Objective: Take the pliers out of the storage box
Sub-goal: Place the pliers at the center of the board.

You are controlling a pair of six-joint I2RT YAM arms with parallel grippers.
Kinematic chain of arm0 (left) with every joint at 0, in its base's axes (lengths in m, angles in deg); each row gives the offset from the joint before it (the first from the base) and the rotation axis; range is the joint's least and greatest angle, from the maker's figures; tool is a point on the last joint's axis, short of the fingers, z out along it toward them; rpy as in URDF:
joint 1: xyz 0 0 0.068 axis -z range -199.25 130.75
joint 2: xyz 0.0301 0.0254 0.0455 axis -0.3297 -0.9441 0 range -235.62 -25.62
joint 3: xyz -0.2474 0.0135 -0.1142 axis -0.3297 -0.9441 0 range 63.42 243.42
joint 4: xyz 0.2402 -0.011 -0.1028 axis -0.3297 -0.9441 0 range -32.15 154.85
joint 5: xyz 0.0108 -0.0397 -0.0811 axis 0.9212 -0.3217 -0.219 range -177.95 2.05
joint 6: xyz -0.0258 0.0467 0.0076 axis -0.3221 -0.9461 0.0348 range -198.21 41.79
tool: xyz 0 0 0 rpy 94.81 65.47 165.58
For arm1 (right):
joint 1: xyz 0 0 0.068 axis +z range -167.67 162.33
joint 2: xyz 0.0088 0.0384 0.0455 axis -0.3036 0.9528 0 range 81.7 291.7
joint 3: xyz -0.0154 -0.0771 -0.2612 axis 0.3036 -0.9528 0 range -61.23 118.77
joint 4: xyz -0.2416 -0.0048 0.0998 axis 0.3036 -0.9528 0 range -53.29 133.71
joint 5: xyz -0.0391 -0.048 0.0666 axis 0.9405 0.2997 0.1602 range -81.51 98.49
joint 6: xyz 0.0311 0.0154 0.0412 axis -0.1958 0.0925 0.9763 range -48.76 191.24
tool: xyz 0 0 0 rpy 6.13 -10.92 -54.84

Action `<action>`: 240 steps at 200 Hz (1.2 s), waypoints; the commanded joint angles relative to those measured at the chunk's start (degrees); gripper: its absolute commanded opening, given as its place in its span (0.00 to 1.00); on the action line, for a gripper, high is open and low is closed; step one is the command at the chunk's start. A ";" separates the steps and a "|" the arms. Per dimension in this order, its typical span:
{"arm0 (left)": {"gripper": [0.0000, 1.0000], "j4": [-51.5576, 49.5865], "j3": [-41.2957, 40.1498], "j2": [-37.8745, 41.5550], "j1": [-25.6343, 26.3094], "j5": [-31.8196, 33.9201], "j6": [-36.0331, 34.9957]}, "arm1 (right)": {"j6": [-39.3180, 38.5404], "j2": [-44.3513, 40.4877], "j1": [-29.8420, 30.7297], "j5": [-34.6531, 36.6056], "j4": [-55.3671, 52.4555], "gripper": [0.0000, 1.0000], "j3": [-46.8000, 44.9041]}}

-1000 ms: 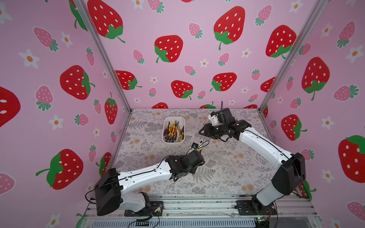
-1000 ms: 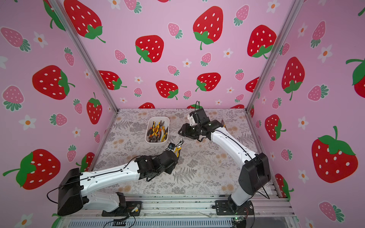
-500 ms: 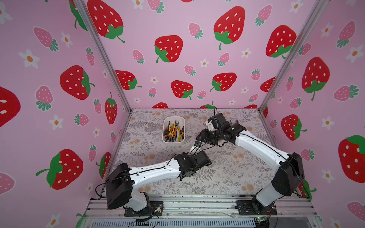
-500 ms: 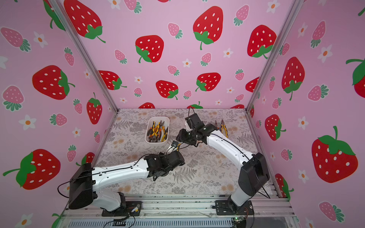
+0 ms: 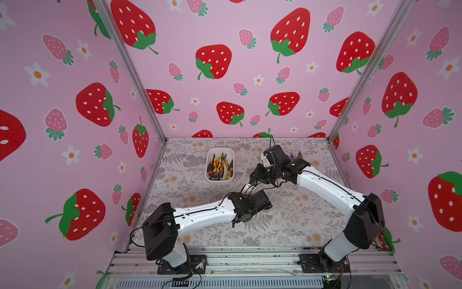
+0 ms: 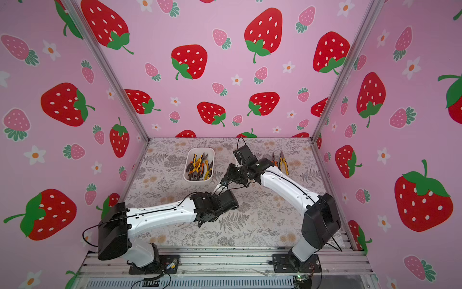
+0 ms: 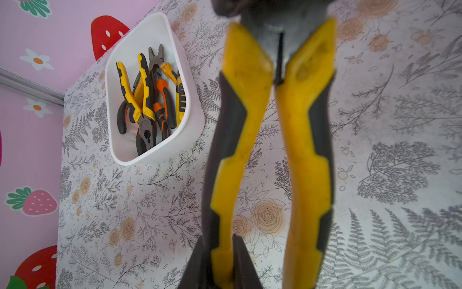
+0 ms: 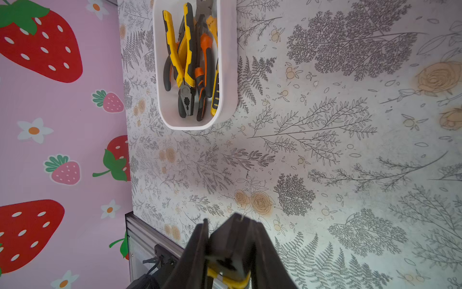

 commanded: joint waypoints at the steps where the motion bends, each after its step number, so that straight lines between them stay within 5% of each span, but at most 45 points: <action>1: 0.00 0.49 3.87 0.40 -0.05 5.23 0.63 | 0.02 -0.97 1.29 0.70 -2.37 0.13 -0.92; 32: 0.00 4.38 2.19 2.72 -0.04 0.90 -1.24 | -0.10 -1.29 1.22 2.19 -2.26 0.00 -1.73; 54: 0.36 7.00 1.05 4.41 -0.12 -2.61 -1.99 | -1.64 -2.35 1.11 5.31 -2.72 0.00 -1.84; 76: 0.50 7.64 1.05 5.24 -0.06 -6.70 -2.53 | -4.63 -2.64 0.18 8.58 -5.02 0.00 -0.29; 167: 0.51 9.98 -5.29 13.35 -1.48 -12.64 -2.70 | -24.72 8.95 -14.14 15.44 -14.81 0.00 12.13; 240: 0.49 14.34 -7.15 11.28 -4.85 -17.42 -3.36 | -30.38 26.31 -22.43 17.58 -12.62 0.00 24.23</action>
